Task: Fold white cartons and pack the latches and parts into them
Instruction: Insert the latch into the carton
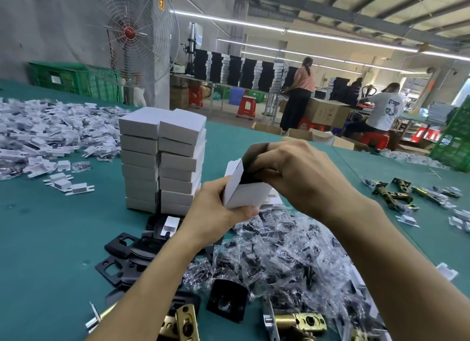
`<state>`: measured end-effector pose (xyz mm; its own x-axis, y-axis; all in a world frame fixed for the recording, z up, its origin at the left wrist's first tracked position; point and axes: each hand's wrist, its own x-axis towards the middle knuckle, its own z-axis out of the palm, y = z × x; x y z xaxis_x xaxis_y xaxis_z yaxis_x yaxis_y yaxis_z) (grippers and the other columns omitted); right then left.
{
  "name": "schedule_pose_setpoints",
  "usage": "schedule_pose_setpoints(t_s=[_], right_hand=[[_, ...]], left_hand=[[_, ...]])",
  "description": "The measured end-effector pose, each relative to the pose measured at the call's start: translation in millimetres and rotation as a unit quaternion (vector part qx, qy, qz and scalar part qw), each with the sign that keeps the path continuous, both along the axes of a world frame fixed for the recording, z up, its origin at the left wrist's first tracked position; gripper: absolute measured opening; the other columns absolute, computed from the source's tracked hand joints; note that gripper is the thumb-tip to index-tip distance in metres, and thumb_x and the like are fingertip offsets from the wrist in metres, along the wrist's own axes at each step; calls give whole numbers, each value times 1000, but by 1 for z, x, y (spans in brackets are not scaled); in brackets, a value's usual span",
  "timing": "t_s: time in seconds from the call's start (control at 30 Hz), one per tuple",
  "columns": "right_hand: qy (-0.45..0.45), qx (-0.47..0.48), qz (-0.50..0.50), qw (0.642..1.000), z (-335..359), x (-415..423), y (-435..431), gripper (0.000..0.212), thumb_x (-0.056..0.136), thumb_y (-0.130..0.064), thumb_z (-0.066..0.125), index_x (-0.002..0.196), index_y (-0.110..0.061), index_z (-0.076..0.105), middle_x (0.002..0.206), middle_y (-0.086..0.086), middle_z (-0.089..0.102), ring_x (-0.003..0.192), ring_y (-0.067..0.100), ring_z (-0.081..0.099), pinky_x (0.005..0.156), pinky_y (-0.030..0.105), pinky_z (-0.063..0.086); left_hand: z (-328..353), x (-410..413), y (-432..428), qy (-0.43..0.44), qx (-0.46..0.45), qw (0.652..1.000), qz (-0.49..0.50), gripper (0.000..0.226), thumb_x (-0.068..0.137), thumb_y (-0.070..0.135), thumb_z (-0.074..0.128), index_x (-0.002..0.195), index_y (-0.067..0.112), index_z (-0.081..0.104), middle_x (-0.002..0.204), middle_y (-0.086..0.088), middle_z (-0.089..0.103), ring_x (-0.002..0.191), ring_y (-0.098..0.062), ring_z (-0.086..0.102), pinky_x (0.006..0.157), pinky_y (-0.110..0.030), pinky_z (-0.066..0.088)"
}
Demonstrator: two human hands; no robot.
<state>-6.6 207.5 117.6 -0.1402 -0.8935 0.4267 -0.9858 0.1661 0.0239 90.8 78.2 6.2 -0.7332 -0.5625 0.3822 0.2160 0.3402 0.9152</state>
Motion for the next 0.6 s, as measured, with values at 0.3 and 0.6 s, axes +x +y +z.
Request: schedule_pose_setpoints(t_s=[0.3,0.6], right_hand=[[10,62,-71,995,6,-3,-3,28,93,-21,59,110,-40,71,107,0,70,97,31,62,75,41,54],[-165,-96,-67,979,-39,-29,25,11,91,-20,68,100,-22,74,86,-13,70,74,1,62,75,35,57]], left_hand=[[-3,-3,1,-11,-12,1000,4,33,66,25,88,88,40,70,81,17,71,75,-8,66,61,-23,54],[-8,-4,-5,18,101,992,70,30,74,16,88,93,32,72,87,12,75,82,-9,70,67,-25,58]])
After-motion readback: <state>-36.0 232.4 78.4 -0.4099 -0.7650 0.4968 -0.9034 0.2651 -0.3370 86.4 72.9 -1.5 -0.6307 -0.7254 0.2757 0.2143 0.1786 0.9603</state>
